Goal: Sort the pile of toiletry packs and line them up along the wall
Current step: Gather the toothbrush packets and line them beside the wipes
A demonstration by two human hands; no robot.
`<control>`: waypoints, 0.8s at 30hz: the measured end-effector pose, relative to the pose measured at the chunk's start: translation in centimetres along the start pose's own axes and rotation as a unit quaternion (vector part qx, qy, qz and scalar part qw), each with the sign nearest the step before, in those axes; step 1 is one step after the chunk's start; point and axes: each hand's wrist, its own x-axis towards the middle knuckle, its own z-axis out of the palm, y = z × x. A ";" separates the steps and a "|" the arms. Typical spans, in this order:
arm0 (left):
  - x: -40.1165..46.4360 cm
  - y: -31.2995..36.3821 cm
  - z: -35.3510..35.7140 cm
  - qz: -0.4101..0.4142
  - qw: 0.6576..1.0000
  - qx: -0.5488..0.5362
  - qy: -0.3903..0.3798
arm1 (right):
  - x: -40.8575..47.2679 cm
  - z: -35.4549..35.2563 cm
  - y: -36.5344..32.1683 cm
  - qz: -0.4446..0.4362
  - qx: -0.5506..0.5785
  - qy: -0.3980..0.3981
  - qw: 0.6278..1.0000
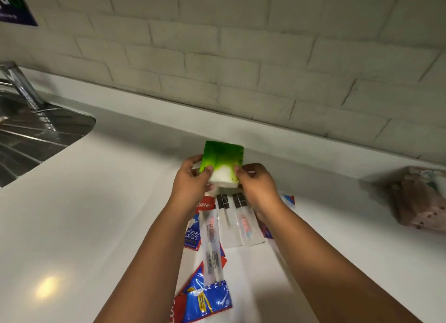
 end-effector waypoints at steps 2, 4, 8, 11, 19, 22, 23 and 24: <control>-1.0 0.6 0.6 -0.019 0.998 0.004 -0.057 | -0.7 -1.9 0.6 0.051 0.092 -0.004 0.994; -2.1 0.9 1.4 -0.035 0.992 0.013 -0.120 | -1.4 -4.1 0.9 0.093 0.189 -0.011 0.978; -3.7 0.6 3.3 -0.057 0.977 0.021 -0.203 | -3.2 -8.3 2.2 0.132 0.279 -0.075 0.948; -4.6 0.1 5.2 -0.065 0.977 0.013 -0.202 | -4.7 -10.5 3.5 0.147 0.318 -0.072 0.934; -8.2 -0.9 11.9 -0.146 0.962 -0.026 -0.230 | -7.0 -16.7 5.5 0.119 0.390 0.073 0.910; -10.2 -1.4 15.1 -0.150 0.956 -0.017 -0.252 | -7.7 -19.6 6.9 0.122 0.398 0.113 0.902; -10.9 -1.6 16.6 -0.147 0.957 -0.013 -0.249 | -8.1 -21.0 7.4 0.123 0.402 0.122 0.899; -11.4 -1.9 17.7 -0.143 0.959 -0.011 -0.244 | -8.4 -21.9 7.9 0.124 0.404 0.127 0.897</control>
